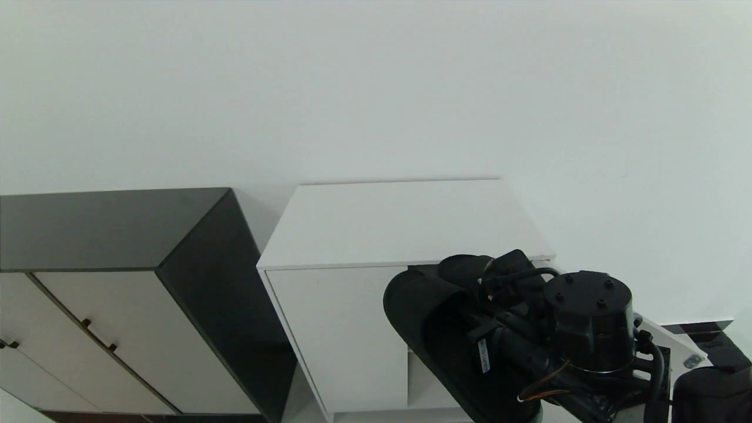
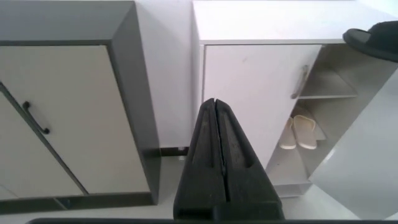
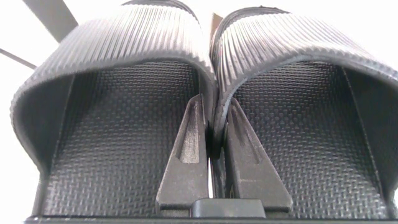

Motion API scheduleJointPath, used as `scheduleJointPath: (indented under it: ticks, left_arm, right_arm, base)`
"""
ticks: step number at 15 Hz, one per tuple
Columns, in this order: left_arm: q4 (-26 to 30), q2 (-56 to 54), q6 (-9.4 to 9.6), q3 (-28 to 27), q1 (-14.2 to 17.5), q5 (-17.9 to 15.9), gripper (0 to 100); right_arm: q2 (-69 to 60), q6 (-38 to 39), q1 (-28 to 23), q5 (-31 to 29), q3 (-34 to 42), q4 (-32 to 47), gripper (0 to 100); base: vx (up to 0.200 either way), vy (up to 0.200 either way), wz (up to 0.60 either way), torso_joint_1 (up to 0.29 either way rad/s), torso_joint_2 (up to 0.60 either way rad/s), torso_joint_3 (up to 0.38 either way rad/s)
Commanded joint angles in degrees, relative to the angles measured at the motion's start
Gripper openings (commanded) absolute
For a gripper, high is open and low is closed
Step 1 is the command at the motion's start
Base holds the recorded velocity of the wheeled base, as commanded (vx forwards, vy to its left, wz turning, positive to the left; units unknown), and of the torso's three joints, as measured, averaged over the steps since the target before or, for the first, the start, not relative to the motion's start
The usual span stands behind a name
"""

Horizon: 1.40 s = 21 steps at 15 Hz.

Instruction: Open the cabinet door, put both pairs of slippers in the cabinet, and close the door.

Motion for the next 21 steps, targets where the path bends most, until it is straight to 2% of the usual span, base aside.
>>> scheduleJointPath:
  ticks: [1,2,21]
  left_arm:
    - [0.0,0.09,-0.02,0.0,-0.09,0.06,0]
    - [0.0,0.09,-0.02,0.0,0.0,0.06,0]
    - [0.0,0.09,-0.11,0.0,-0.09,0.06,0]
  right_arm:
    - [0.0,0.06,0.04,0.1,0.0,-0.09,0]
    - [0.0,0.06,0.13,0.18,0.18,-0.53,0]
    - [0.27,-2.75,0.39,1.15,2.81,-3.52,0]
  base:
    - [0.0,-0.2,0.0,-0.002,0.01,-0.007]
    - [0.0,-0.2,0.0,0.007,0.01,0.017]
    - [0.0,0.0,0.0,-0.002,0.0,0.003]
